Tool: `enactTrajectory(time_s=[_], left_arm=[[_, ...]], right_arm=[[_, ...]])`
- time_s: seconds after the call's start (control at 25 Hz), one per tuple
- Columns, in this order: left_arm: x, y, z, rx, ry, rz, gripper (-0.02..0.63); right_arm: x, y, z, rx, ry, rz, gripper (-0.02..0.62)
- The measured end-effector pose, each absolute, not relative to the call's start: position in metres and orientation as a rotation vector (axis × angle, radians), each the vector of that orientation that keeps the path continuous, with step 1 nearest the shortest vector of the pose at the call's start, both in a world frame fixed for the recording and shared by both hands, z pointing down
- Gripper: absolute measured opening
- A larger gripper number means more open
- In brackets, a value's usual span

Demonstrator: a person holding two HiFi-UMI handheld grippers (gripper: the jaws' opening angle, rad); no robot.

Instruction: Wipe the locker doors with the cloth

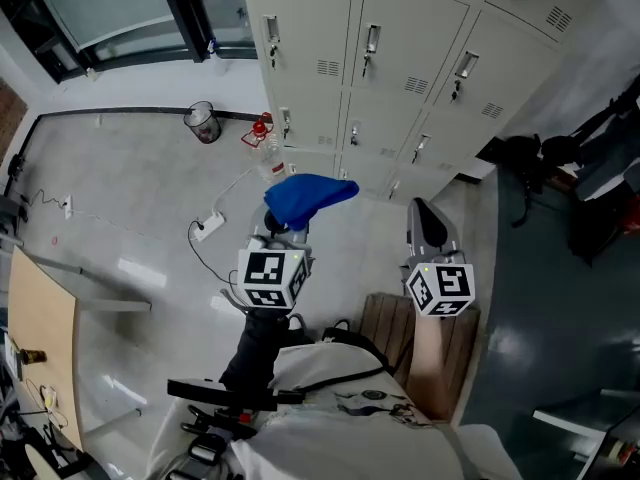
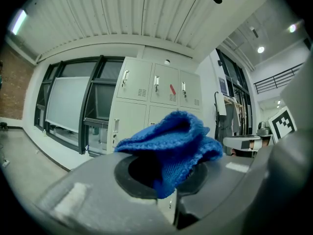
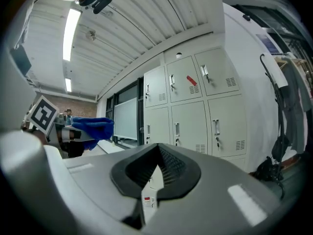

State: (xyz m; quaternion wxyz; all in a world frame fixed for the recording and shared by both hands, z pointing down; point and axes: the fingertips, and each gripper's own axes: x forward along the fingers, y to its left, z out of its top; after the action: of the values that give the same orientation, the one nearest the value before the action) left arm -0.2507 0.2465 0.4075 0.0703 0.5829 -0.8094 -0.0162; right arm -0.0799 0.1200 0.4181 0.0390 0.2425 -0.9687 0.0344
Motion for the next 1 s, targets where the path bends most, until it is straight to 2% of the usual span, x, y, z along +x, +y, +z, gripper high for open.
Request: enactTrajectory(time_s=[1.0], left_arm=[[-0.275, 0.231, 0.390, 1.875, -2.385, -0.046, 0.031]], right_arm=[[-0.104, 0.131, 0.399, 0.844, -2.989, 0.082, -0.005]])
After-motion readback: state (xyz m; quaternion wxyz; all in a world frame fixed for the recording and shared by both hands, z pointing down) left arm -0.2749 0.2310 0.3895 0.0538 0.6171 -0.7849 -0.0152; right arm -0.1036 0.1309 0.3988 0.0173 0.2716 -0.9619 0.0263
